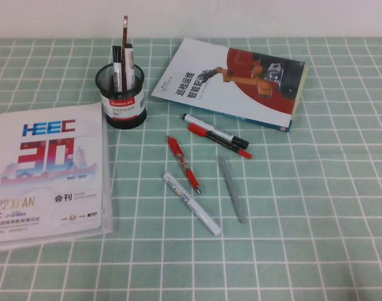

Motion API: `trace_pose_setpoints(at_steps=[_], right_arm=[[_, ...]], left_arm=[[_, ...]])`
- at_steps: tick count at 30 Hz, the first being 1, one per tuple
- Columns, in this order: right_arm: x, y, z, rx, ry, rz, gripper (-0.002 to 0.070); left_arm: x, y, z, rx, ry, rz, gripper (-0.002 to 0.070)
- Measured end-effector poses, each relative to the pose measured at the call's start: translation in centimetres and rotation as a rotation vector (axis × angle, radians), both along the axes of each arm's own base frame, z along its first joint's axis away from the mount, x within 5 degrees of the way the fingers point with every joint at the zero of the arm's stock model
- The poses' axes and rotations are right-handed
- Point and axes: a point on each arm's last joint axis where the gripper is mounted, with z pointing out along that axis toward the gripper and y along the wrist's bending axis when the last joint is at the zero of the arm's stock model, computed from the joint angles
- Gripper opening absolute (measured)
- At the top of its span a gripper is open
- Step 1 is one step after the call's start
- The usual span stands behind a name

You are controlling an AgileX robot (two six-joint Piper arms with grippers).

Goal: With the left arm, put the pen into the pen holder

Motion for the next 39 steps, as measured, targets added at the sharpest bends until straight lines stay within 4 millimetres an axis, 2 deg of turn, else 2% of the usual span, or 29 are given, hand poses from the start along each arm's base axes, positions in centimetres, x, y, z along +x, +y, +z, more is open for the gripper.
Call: trace_pose_setpoints(at_steps=[35, 39], right_arm=[[0.00, 0.00, 0.00, 0.000, 0.000, 0.000, -0.0020], [0.00, 0.00, 0.00, 0.000, 0.000, 0.000, -0.0020]], left_arm=[[0.03, -0.01, 0.10, -0.008, -0.010, 0.001, -0.0003], [0.12, -0.21, 0.35, -0.142, -0.035, 0.018, -0.0003]])
